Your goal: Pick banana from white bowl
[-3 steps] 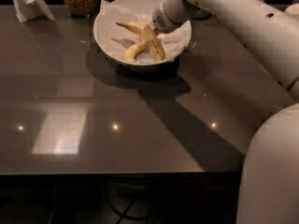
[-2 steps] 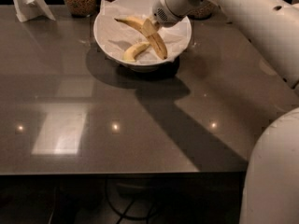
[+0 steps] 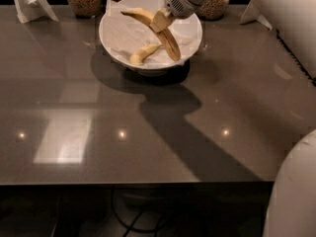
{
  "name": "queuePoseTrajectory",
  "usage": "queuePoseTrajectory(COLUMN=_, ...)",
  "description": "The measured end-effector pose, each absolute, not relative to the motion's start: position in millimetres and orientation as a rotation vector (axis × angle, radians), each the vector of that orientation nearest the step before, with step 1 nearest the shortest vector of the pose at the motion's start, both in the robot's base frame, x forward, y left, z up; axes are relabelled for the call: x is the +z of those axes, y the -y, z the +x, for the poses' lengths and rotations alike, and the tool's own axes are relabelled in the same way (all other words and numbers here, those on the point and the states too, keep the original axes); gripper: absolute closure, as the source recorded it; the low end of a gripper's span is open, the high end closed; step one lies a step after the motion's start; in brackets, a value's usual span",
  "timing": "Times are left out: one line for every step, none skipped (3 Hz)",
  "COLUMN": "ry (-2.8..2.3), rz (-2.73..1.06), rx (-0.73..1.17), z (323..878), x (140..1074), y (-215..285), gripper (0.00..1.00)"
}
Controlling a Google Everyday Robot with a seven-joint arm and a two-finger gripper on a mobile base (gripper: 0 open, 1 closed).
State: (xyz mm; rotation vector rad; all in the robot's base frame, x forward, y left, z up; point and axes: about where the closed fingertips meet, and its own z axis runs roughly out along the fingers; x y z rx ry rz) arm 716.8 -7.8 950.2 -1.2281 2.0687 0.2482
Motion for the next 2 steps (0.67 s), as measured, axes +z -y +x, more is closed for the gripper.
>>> queuePoseTrajectory(ry=-2.064, rz=-1.307, rx=0.234, z=703.7, x=965.0, y=8.5, gripper=1.00)
queuePoseTrajectory(ry=-2.061, rz=-1.366, rx=0.219, z=695.1, x=978.0, y=9.3, gripper=1.00)
